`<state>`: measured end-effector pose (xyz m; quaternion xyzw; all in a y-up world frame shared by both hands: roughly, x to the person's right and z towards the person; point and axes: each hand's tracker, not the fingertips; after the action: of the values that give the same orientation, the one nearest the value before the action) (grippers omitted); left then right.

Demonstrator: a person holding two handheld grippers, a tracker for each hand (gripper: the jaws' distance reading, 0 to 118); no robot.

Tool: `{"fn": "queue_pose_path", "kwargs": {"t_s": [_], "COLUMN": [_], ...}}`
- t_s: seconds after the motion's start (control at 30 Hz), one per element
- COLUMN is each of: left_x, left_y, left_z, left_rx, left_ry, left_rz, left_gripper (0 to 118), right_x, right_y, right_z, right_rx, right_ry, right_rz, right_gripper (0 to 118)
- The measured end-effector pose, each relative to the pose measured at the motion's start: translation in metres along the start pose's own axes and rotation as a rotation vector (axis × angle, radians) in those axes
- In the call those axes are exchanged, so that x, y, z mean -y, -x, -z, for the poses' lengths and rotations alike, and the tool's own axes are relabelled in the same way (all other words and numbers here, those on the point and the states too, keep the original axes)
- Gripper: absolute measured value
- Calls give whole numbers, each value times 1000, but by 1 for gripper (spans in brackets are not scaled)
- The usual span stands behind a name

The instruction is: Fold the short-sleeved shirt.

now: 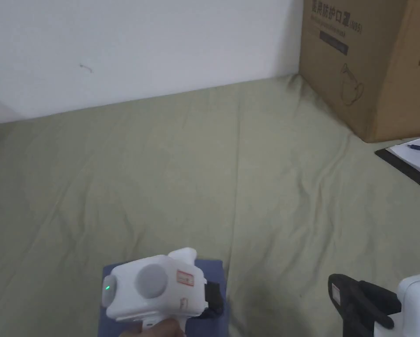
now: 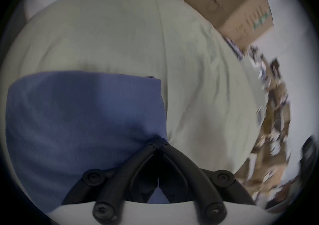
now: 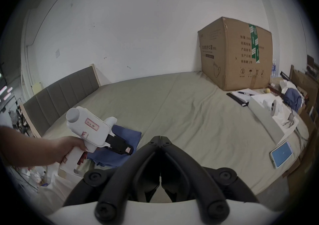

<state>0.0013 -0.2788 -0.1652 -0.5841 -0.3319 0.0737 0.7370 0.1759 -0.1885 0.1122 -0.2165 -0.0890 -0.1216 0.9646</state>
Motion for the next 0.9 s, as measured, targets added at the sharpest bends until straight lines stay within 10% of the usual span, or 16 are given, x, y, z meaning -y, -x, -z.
{"fn": "queue_pose_path", "kwargs": {"t_s": [0.1, 0.3, 0.4, 0.5, 0.63, 0.9], "left_x": [15, 67, 101, 130, 174, 199], "left_y": [2, -24, -25, -18, -22, -22], "left_z": [-66, -218, -262, -283, -271, -283], "left_rx": [224, -45, -128, -71, -395, -452], "left_ry": [-198, -656, -864, -986, -1252, -1265], "left_rz": [-80, 315, 258, 188, 368, 297], "left_gripper": [0, 0, 0, 0, 0, 0], "right_x": [-12, -52, -61, -55, -21, -14], "right_y": [4, 22, 36, 52, 68, 75], "right_z": [-8, -46, -66, -84, -95, -111], "right_rx": [-44, -53, -11, 86, 174, 253], "right_ry": [-22, -198, -315, -460, -586, -570], "right_rz": [32, -6, -57, -89, -153, -132], "right_gripper": [0, 0, 0, 0, 0, 0]}}
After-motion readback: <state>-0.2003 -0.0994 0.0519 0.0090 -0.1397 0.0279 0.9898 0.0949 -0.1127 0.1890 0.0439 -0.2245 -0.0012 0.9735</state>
